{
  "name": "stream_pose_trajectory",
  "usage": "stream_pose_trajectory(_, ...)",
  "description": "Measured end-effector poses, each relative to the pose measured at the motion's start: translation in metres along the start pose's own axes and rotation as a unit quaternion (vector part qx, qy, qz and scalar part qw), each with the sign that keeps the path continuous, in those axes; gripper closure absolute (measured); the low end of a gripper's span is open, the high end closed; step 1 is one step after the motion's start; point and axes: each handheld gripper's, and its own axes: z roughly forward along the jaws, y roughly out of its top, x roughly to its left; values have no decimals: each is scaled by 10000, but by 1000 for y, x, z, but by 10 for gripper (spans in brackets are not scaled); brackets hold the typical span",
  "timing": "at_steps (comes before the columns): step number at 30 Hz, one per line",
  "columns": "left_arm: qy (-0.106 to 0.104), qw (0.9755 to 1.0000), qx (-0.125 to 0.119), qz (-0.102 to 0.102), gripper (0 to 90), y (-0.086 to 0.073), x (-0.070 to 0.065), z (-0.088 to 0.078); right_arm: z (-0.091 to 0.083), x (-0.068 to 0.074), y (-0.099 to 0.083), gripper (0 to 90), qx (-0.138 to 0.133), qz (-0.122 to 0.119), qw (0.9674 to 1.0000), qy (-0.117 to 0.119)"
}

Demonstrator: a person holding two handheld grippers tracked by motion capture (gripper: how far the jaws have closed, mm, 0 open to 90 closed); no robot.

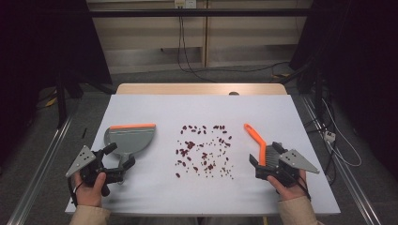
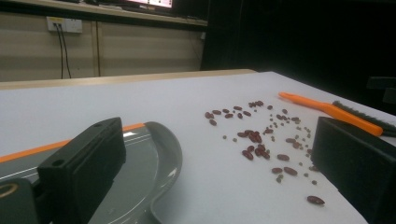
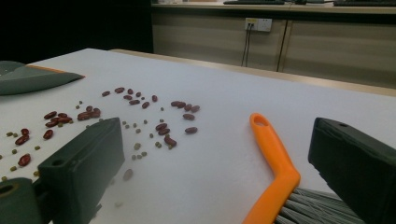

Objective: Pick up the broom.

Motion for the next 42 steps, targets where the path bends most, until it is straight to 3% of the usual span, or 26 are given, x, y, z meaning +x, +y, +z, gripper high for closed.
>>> stream_pose_trajectory(10, -120, 9999, -6, 28, 31, 1, 0, 2, 3, -2, 2, 36, 84, 4, 10000, -2)
stream_pose_trajectory(14, -132, 9999, -44, -7, 30, 1, -1, 2, 6, -6, 10, 39, 220, 74, 9997, -1)
stream_pose_trajectory(22, -210, 9998, -65, 25, 31, 1, -6, 3, 24, -21, 28, 88, 871, 94, 9961, -79)
stream_pose_trajectory(24, -220, 9997, -62, 56, 30, 1, -6, 2, 33, -30, 32, 131, 1184, 240, 9926, -91)
stream_pose_trajectory(26, -220, 9997, -90, 46, 30, 1, -7, 2, 37, -34, 33, 153, 1324, 300, 9907, -67)
stream_pose_trajectory(29, -197, 9998, -95, 44, 31, 1, -7, 2, 47, -43, 38, 276, 1696, 360, 9848, -97)
stream_pose_trajectory(31, -209, 9997, -85, 42, 31, 2, -7, 2, 53, -50, 41, 356, 1887, 312, 9815, -78)
stream_pose_trajectory(32, -216, 9997, -80, 42, 30, 1, -7, 2, 60, -56, 44, 393, 2076, 295, 9776, -178)
stream_pose_trajectory(33, -222, 9997, -72, 40, 30, 1, -7, 2, 60, -56, 44, 393, 2076, 295, 9776, -178)
stream_pose_trajectory(34, -223, 9997, -61, 51, 31, 1, -7, 2, 66, -59, 44, 460, 2272, 229, 9734, -207)
stream_pose_trajectory(35, -227, 9997, -63, 42, 31, 1, -7, 2, 66, -59, 44, 460, 2272, 229, 9734, -207)
stream_pose_trajectory(40, -242, 9997, -35, 32, 30, 0, -7, 2, 80, -64, 44, 523, 2651, 73, 9639, -222)
stream_pose_trajectory(41, -247, 9997, -27, 36, 31, 0, -7, 2, 84, -65, 43, 569, 2791, 99, 9599, -239)
stream_pose_trajectory(42, -248, 9997, -24, 30, 31, 0, -7, 2, 84, -65, 43, 569, 2791, 99, 9599, -239)
